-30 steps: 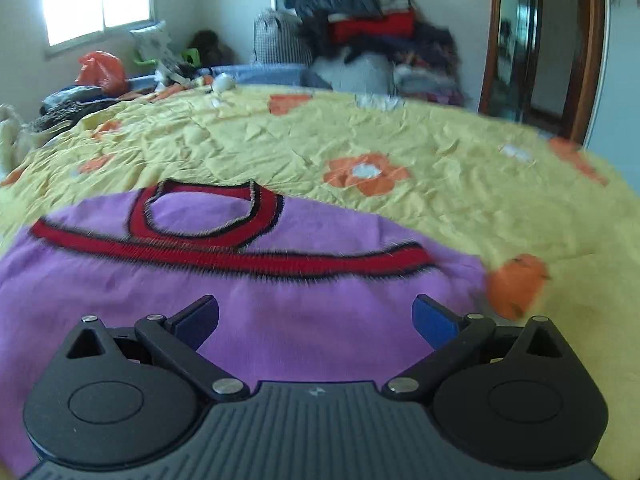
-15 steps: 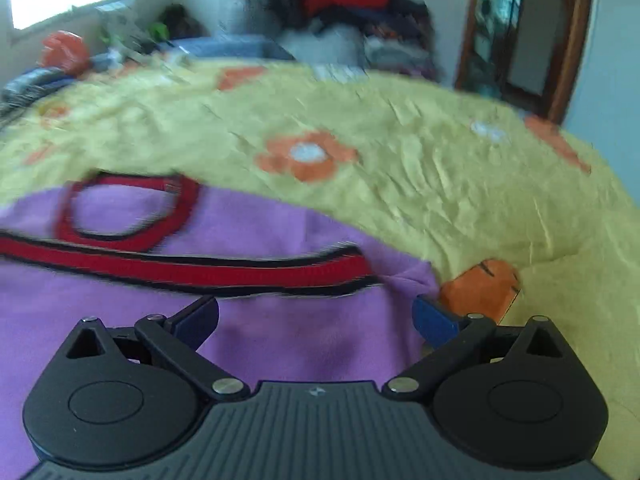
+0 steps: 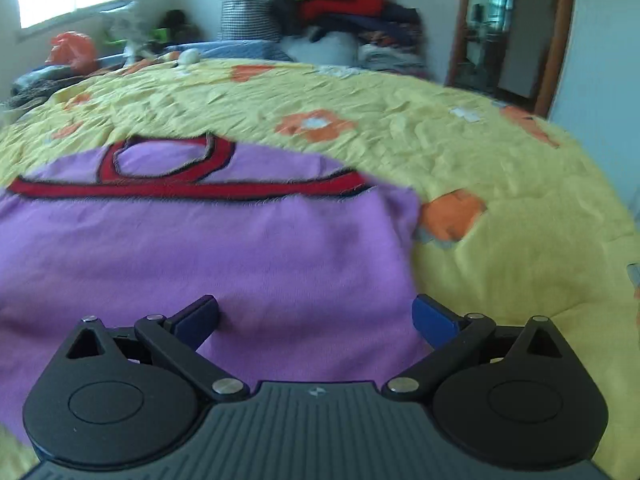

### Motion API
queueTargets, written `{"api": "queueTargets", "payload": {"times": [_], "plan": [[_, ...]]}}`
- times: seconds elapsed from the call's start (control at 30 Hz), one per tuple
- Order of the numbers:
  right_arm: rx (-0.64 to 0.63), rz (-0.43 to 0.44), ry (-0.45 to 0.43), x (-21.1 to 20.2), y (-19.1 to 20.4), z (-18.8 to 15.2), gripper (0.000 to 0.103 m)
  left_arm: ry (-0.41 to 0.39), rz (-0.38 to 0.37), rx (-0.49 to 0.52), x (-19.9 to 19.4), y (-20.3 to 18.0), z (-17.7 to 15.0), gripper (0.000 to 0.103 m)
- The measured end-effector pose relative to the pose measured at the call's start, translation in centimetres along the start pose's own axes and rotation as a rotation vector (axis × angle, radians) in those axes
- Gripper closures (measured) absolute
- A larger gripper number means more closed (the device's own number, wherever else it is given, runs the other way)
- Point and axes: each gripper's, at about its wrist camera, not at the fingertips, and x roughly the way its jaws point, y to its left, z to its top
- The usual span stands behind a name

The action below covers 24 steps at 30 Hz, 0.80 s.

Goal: Fold small clothes

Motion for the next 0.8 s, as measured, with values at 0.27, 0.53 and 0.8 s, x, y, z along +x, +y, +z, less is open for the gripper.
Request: {"api": "queueTargets", "payload": {"times": [0.27,0.53,0.8], "plan": [[-0.057,0.033,0.021,0.8,4.5,-0.6,0.000,0.030,0.058,0.045,1.5,-2.8,1.6,0.000],[-0.021,0.007,0.016,-0.2,2.5,-1.6,0.000,0.026,0.080,0.074,2.1,-3.1,0.6,0.000],[-0.061,0.029,-0.009,-3.1,-1.0,-6.6,0.000,0.031,0.080,0.093,1.2,-2.3,-0.7,0.000]]}}
